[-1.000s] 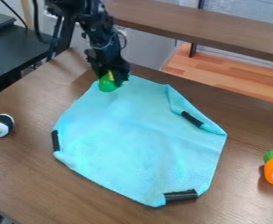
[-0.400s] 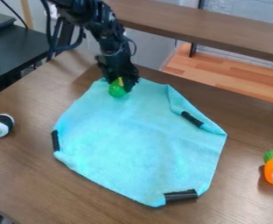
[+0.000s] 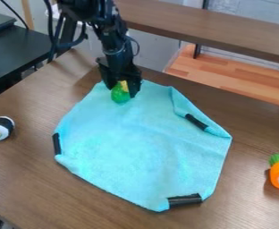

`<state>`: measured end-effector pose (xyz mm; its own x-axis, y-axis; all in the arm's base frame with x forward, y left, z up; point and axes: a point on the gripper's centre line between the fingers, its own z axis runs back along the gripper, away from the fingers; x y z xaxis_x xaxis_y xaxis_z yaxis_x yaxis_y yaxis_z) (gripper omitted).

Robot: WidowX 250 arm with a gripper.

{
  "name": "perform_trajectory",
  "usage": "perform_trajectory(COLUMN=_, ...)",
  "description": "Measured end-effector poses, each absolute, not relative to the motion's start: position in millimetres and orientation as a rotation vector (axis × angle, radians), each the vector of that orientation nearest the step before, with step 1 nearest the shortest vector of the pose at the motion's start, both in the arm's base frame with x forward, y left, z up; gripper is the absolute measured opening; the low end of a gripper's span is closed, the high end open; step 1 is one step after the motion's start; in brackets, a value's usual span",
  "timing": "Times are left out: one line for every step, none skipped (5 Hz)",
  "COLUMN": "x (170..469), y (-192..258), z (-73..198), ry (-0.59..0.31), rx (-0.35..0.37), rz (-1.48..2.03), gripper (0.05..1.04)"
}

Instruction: Put green object to the cloth from left to top

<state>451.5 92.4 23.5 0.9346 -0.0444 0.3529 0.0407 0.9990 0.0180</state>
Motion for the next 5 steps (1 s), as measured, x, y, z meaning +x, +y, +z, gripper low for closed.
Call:
perform_trajectory(x=447.9, y=92.3, z=58.4, ry=-0.359, rx=0.018, rz=-0.060, gripper=1.000)
perform_trajectory(x=434.3, y=96.3, z=89.7, ry=-0.337, rx=0.060, rz=-0.070, gripper=1.000)
perform_trajectory(x=395.1, y=107.4, z=103.5, ry=-0.273, rx=0.199, rz=-0.088, gripper=0.999)
perform_trajectory(x=349.6, y=95.5, z=115.4, ry=-0.211, rx=0.215, rz=-0.197, gripper=0.999)
perform_trajectory(x=318.9, y=85.5, z=129.0, ry=-0.180, rx=0.152, rz=-0.260, gripper=0.999)
